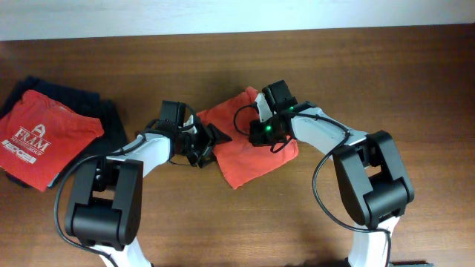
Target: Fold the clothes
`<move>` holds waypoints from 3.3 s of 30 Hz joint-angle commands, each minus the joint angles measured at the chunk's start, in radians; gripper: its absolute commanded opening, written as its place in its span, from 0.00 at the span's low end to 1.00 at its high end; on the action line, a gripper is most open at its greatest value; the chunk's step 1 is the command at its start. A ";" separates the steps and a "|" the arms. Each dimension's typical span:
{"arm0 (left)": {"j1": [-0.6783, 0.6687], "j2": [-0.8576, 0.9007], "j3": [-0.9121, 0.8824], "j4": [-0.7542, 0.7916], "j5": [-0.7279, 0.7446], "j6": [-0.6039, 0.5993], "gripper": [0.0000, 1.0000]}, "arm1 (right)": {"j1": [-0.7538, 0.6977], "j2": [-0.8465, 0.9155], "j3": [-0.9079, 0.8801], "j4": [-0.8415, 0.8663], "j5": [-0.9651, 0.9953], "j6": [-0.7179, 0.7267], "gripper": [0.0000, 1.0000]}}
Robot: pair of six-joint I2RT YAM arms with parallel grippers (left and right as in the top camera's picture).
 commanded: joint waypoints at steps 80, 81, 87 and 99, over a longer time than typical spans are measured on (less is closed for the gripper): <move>0.968 -0.305 0.354 -0.215 -0.348 0.976 0.01 | -0.130 -0.423 0.004 -0.285 0.047 -0.072 0.14; 0.969 -0.305 0.354 -0.220 -0.371 0.976 0.02 | -0.130 -0.423 0.004 -0.287 0.047 -0.072 0.14; 0.971 -0.304 0.354 -0.233 -0.454 0.974 0.25 | -0.130 -0.423 0.004 -0.298 0.047 -0.073 0.14; 1.074 -0.304 0.354 -0.332 -0.311 0.825 0.79 | -0.130 -0.423 0.004 -0.307 0.047 -0.073 0.14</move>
